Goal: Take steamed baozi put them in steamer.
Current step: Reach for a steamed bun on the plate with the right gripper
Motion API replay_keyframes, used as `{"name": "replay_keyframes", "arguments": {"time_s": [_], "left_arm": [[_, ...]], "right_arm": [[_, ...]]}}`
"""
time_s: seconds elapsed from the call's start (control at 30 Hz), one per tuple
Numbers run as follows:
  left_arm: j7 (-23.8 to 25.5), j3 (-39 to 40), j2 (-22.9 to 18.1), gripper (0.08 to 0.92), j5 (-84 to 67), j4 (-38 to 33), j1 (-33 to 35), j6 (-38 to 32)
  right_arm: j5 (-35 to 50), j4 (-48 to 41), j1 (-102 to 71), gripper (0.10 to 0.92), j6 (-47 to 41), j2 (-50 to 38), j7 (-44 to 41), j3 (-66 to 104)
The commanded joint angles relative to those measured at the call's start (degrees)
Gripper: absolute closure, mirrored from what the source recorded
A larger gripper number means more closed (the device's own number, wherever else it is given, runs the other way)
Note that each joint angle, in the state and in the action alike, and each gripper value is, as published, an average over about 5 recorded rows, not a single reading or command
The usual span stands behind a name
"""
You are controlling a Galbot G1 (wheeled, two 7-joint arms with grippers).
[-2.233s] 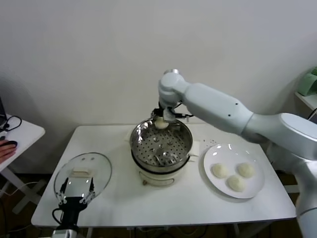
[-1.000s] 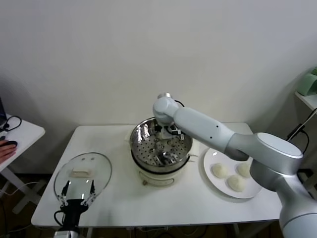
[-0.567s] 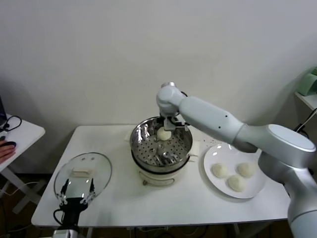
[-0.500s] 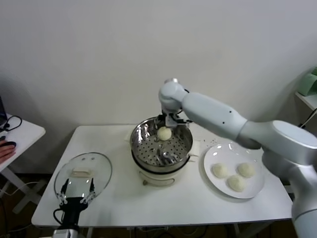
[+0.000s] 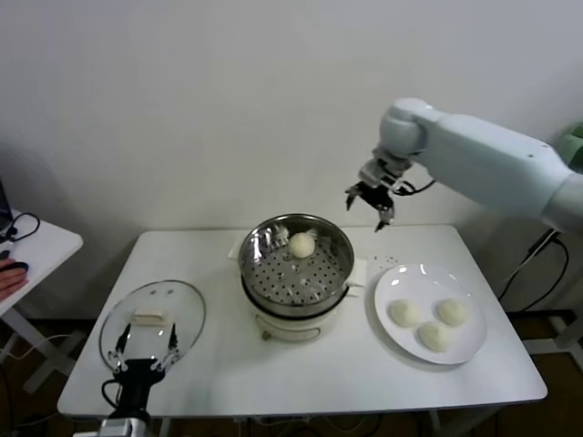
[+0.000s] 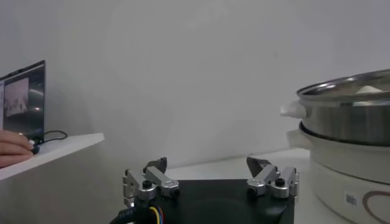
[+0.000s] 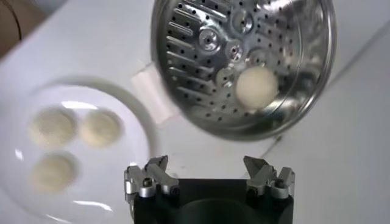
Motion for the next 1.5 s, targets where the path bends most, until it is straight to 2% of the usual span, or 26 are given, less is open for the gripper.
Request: {"name": "replay_keyframes", "arguments": {"time_s": [0.03, 0.27, 0.57, 1.0, 1.5], "left_arm": [[-0.21, 0.05, -0.24, 0.177, 0.11, -0.43, 0.21, 0.14], [-0.40, -0.61, 0.12, 0.177, 0.10, -0.79, 0.72, -0.02], [-0.38, -0.57, -0.12, 0.177, 0.46, -0.14, 0.84, -0.21], [-0.44, -0.45, -0.57, 0.177, 0.49, 0.92, 0.98, -0.61], [-0.54, -0.62, -0.41, 0.177, 0.21, 1.58, 0.62, -0.74]], "right_arm": [[9.68, 1.19, -1.22, 0.203, -9.16, -11.42, -0.50, -3.66], [1.94, 1.79, -17.70, 0.203, -10.62, -15.45, 1.66, 7.71], [-3.70, 0.10, -34.48, 0.203, -10.47, -14.00, 5.50, 19.67], [-5.41, -5.03, -36.72, 0.203, -10.08, -7.06, 8.42, 21.38], [-7.83, -8.87, -36.85, 0.203, -9.12, -4.17, 8.40, 21.60]]}}
